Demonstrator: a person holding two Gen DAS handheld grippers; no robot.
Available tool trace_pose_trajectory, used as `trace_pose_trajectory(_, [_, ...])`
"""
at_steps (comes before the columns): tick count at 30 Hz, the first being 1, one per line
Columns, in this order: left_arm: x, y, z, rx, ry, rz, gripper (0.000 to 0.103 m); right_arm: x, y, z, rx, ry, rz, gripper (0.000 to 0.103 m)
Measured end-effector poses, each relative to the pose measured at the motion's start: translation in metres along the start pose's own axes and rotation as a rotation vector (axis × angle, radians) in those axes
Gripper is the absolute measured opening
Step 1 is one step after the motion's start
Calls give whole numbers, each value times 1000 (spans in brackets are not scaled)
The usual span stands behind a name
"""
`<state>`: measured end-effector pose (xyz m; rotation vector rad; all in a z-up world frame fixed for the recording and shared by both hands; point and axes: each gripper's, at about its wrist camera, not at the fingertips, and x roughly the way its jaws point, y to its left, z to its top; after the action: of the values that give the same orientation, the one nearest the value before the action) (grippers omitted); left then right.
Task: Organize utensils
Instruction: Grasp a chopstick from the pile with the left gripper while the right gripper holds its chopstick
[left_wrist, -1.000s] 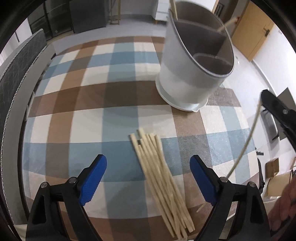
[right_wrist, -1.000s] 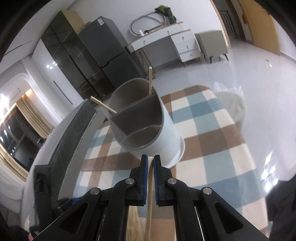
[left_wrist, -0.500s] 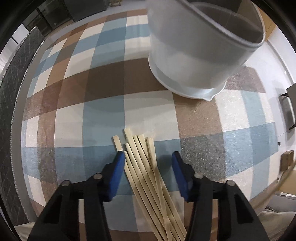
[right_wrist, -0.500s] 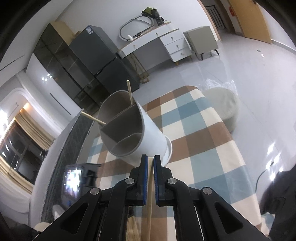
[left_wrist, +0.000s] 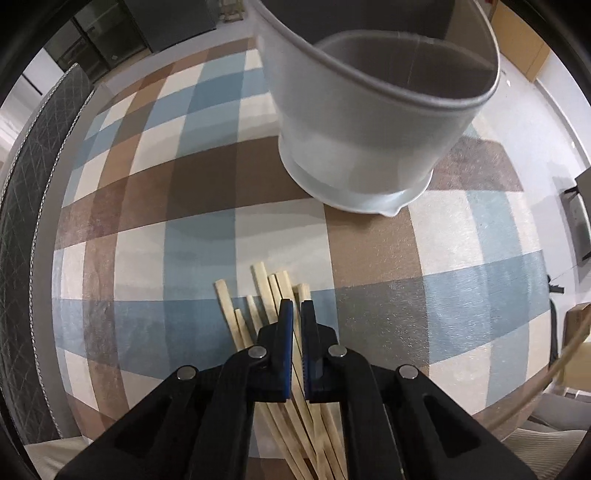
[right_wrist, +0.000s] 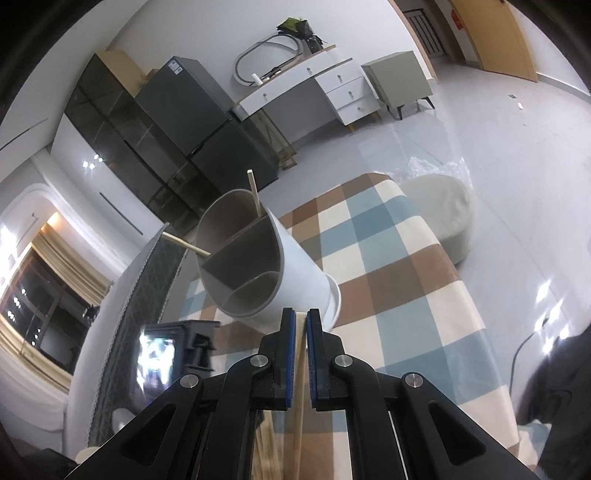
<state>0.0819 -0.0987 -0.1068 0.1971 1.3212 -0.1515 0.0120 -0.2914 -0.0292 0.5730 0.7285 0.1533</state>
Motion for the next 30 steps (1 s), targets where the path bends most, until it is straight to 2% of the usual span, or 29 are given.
trace_pose_trajectory(4, [-12,14,-5,-33,-27,-28,0,0,1,-1,-9,0,-4,5])
trace_pose_trajectory(10, [-43,34,-19,-60,-115,-75,0,-5,11,-7,-60,-12,2,5])
trace_pose_trajectory(14, [-43,31,-19,-85,-109,-169,0,-4,14,-11,-62,-3,-7,5])
trace_pose_trajectory(17, [-35,23,-12,-53,-75,-153,3,-5,17,-13,-59,-7,-8,5])
trace_pose_trajectory(19, [-30,17,-9,-15,-65,-157,16,-6,18,-13,-66,-14,-11,5])
trace_pose_trajectory(20, [-28,14,-8,3,-64,-150,27,-6,19,-12,-70,-16,-13,5])
trace_pose_trajectory(21, [-26,11,-8,23,-68,-131,33,-6,18,-11,-72,-19,-16,5])
trace_pose_trajectory(26, [-7,-8,-5,132,-43,-52,34,-4,10,-7,-49,-20,-23,6])
trace_pose_trajectory(30, [4,-16,-1,177,-36,0,34,-4,4,-4,-23,-20,-24,6])
